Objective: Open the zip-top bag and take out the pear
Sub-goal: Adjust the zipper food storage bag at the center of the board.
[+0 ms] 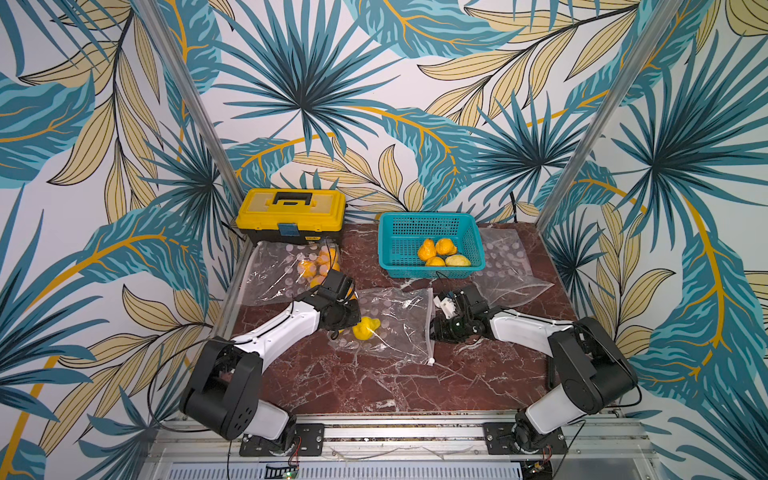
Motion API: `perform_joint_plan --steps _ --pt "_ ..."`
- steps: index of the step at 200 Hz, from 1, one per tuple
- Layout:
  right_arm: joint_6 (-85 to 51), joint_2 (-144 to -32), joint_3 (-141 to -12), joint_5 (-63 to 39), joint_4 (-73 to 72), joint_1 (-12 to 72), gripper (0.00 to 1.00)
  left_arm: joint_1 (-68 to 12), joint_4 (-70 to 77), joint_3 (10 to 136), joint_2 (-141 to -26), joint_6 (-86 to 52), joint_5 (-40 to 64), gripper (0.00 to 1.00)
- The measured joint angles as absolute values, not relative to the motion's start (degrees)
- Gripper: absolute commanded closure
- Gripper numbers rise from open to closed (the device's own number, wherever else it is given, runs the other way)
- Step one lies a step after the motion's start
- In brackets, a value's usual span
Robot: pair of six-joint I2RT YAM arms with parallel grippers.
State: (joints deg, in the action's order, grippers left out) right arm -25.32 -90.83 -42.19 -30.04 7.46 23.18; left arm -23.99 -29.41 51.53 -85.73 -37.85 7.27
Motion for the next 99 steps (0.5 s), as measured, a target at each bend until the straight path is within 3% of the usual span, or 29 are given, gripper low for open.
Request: perform_joint_plan --steps 99 --pt "-33.61 -94.72 -42.57 -30.02 -7.33 23.44 0.54 -26.65 -19.62 48.99 -94.52 -35.68 10.61 0.88"
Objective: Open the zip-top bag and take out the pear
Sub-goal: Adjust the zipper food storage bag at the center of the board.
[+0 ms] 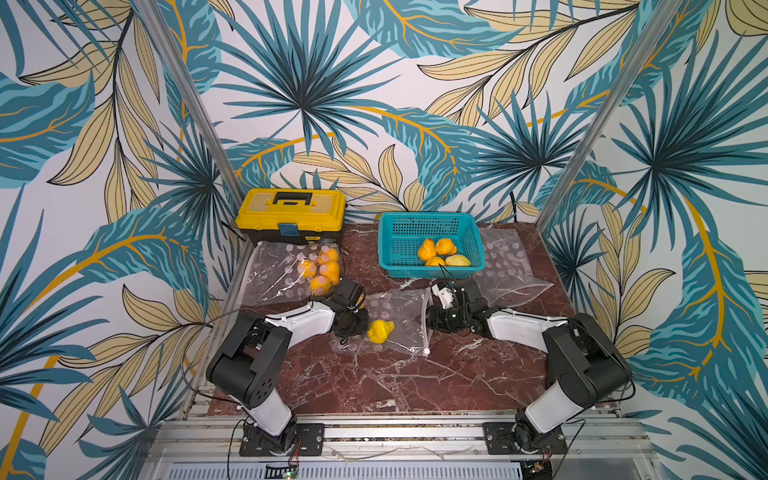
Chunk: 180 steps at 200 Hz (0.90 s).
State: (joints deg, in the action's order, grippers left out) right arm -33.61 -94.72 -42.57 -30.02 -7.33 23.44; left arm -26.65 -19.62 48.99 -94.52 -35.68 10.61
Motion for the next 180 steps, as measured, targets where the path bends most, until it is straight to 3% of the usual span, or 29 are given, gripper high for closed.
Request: perform_joint_plan --steps 47,91,180 --pt "-38.19 -101.93 -44.51 -32.99 -15.97 25.5 0.55 -27.51 -17.12 48.66 -95.0 -33.43 12.53 0.87" --pt "-41.89 -105.01 -44.51 -39.22 -27.38 27.03 0.53 -28.95 -16.78 47.37 -92.38 -32.42 12.16 0.75" --pt "-38.89 -104.53 -44.51 -36.03 -21.52 27.05 0.54 -30.33 -22.76 46.3 -81.43 -38.87 10.35 0.74"
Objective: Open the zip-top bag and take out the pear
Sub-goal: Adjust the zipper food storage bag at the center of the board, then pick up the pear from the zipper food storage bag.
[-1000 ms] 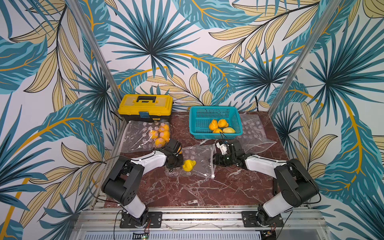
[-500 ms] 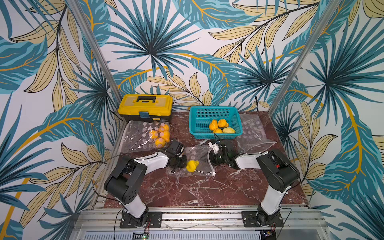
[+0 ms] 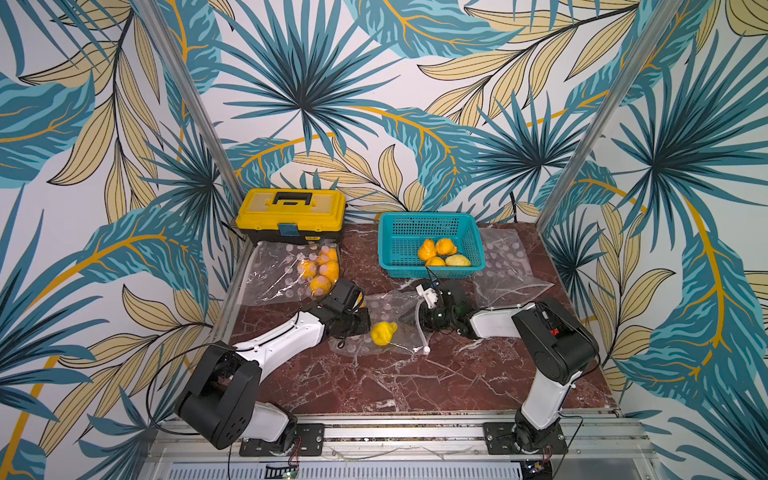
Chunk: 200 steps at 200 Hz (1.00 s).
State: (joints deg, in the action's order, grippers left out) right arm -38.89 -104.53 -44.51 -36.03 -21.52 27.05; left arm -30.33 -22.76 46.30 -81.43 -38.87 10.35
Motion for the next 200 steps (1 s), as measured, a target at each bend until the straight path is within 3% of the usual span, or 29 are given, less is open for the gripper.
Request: perform_joint_plan --steps 58,101,145,200 --pt "-35.94 -104.47 -44.6 -36.07 -19.77 27.24 0.49 -33.76 -22.06 46.17 -88.55 -41.85 11.09 0.8" --pt "-32.49 -102.61 -45.36 -36.4 -17.28 29.45 0.32 -34.11 -19.42 47.27 -93.01 -41.95 12.34 0.81" --pt "-24.58 -98.63 -47.68 -33.98 -11.0 33.43 0.22 -34.35 -17.39 49.12 -95.53 -41.54 13.3 0.85" --pt "-12.78 -98.13 -50.57 -32.08 -0.05 36.53 0.18 -34.37 -17.08 49.71 -96.23 -40.86 14.04 0.86"
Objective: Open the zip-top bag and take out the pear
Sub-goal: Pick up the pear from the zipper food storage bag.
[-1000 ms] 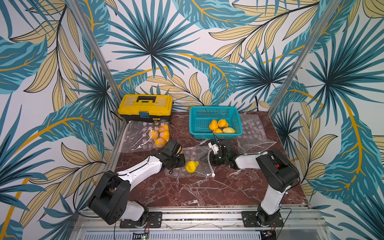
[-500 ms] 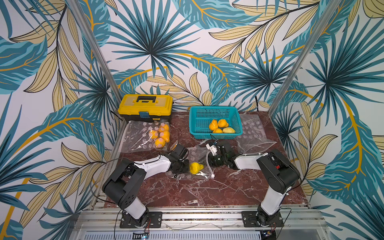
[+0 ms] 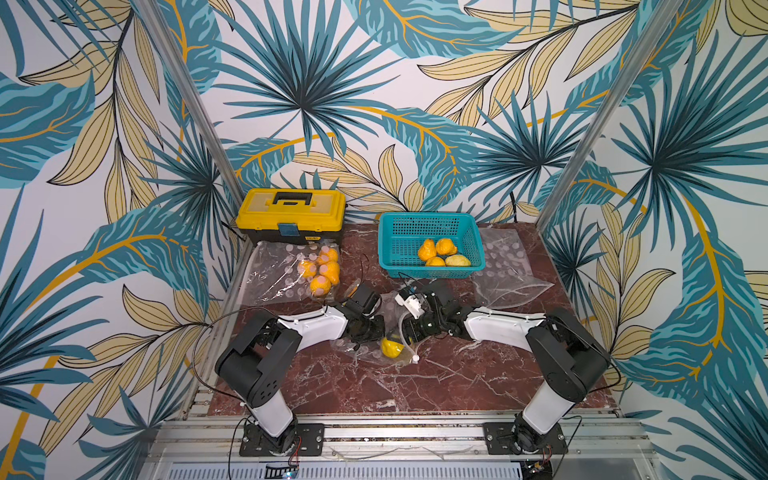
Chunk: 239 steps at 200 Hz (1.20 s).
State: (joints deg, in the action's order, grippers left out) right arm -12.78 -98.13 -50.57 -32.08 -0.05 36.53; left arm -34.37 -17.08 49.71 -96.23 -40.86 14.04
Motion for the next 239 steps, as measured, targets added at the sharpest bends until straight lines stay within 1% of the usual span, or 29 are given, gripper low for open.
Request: perform_joint_plan --steps 43,88,97,116,132,155,191,239 --pt "-6.46 -97.21 -50.52 -30.7 5.5 38.28 0.08 -34.39 -17.1 49.71 -96.27 -40.51 14.24 0.86" --pt "-3.03 -98.15 -51.9 -26.63 10.31 41.3 0.08 -34.46 -17.12 49.69 -96.29 -40.49 14.37 0.86" --pt "-2.74 -99.18 -52.86 -25.52 11.29 41.69 0.1 -34.46 -17.12 49.69 -96.29 -40.49 14.31 0.86" --pt "-2.76 -100.38 -54.87 -23.51 12.56 41.85 0.19 -34.46 -17.1 49.69 -96.29 -40.47 14.37 0.86" --pt "-3.31 -100.33 -54.92 -22.44 12.47 41.82 0.22 -34.46 -17.1 49.69 -96.29 -40.47 14.37 0.86" --pt "-4.58 -98.85 -53.84 -20.14 12.34 41.85 0.22 -34.46 -17.1 49.69 -96.29 -40.47 14.35 0.86" --pt "-7.68 -92.4 -50.57 -13.52 14.2 40.88 0.24 -34.46 -17.1 49.69 -96.29 -40.47 14.37 0.86" --pt "-12.12 -82.5 -48.58 -7.51 17.21 35.59 0.24 -34.46 -17.1 49.69 -96.29 -40.47 14.35 0.86"
